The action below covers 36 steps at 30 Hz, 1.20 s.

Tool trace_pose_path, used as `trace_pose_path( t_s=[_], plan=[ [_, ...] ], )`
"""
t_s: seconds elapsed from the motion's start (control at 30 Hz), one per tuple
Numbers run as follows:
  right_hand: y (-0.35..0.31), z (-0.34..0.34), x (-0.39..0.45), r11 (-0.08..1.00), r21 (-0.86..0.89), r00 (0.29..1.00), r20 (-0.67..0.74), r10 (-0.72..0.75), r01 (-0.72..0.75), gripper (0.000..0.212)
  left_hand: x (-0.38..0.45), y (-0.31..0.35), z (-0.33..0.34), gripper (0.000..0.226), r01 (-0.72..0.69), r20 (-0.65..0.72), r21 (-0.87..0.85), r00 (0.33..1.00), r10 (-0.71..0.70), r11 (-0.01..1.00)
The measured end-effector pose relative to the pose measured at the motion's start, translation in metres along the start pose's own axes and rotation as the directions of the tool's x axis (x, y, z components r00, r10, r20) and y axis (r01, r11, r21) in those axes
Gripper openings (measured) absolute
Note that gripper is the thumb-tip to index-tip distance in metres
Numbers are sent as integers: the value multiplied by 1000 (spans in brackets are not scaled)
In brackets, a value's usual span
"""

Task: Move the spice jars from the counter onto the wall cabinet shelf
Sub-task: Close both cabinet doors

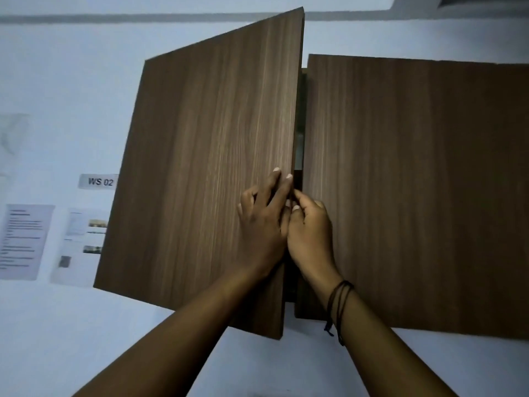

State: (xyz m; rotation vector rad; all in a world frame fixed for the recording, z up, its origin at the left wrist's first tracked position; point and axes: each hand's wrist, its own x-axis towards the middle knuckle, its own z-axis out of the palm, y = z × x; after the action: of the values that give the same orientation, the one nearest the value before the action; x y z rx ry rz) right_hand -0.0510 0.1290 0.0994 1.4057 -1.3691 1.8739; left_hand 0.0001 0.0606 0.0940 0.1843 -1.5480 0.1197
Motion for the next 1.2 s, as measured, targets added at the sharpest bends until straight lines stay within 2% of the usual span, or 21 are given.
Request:
trace_pose_path(
  t_s=[0.2, 0.3, 0.5, 0.6, 0.73, 0.87, 1.03, 1.2],
  plan=[
    [25, 7, 11, 956, -290, 999, 4, 40, -37, 36, -8, -16, 33, 57, -51, 103, 38, 994, 47, 998],
    [32, 12, 14, 945, -298, 991, -28, 133, -135, 33, -10, -24, 44, 62, -66, 177, 29, 982, 60, 997],
    [44, 20, 12, 917, -382, 993, -53, 104, -116, 31, -11, -43, 66, 61, -111, 275, 58, 957, 91, 992],
    [49, 24, 6, 882, -468, 998, -33, 50, -60, 37, -12, -52, 74, 61, -129, 291, 55, 951, 108, 990],
    [60, 21, 3, 815, -579, 999, -14, 35, -36, 44, -16, -62, 87, 66, -225, 306, 93, 934, 187, 970],
    [81, 15, 2, 714, -693, 995, 82, -63, 102, 45, -19, -74, 105, 65, -319, 340, 208, 910, 237, 925],
    [105, 10, 4, 633, -749, 981, 149, -126, 195, 42, -26, -77, 114, 71, -306, 317, 234, 921, 225, 923],
    [123, -1, 7, 500, -824, 962, 201, -183, 267, 56, -29, -78, 117, 65, -342, 271, 280, 924, 268, 897]
  ],
)
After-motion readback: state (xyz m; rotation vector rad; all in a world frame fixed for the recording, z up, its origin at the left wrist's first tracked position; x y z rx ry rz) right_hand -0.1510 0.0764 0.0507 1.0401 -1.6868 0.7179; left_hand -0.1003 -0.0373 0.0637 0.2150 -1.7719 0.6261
